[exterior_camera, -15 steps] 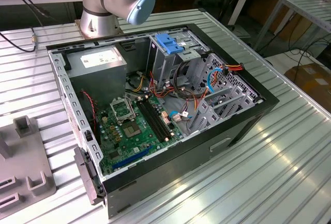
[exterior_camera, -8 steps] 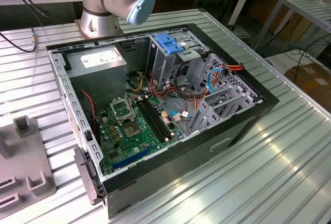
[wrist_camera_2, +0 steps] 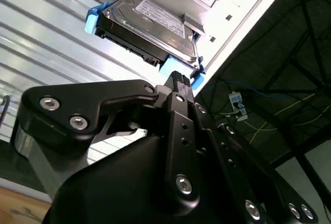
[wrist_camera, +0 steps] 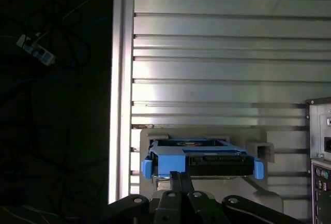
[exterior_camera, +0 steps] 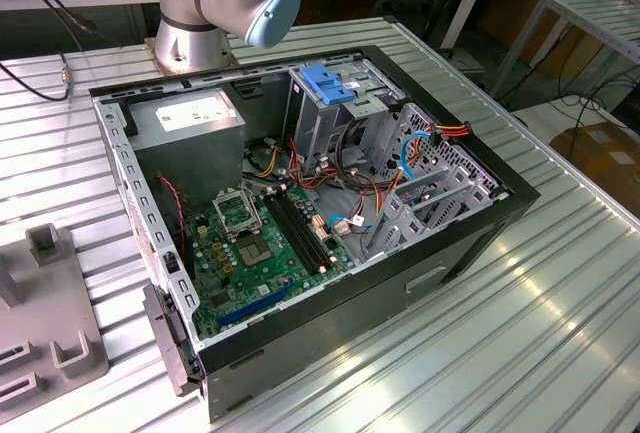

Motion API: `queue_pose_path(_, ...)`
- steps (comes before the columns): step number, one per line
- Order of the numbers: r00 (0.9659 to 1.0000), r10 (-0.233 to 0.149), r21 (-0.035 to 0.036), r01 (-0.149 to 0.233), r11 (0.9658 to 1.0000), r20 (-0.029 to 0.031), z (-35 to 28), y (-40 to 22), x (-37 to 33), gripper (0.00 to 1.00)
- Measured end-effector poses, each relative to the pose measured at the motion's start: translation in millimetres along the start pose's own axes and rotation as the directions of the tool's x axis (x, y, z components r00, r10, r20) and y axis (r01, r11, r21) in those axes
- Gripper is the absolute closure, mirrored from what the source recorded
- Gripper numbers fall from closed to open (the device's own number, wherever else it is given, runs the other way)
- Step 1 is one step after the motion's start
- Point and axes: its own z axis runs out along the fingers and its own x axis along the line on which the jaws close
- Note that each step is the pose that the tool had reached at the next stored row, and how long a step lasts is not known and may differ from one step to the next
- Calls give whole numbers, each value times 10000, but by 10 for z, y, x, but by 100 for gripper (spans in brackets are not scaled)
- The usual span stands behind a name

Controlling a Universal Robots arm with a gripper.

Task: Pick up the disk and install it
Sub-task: 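Pick up the disk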

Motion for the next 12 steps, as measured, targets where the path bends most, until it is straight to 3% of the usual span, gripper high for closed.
queue_pose_path(3, 9989, -470, -5, 470, 9989, -21, 0, 0, 0, 90)
queue_pose_path(7, 9923, -1240, -15, 1240, 9923, -53, 0, 0, 0, 90)
queue_pose_path(10, 9788, -2048, -30, 2048, 9788, -87, 0, 0, 0, 90)
queue_pose_path(12, 9720, -2349, -35, 2348, 9720, -100, 0, 0, 0, 90)
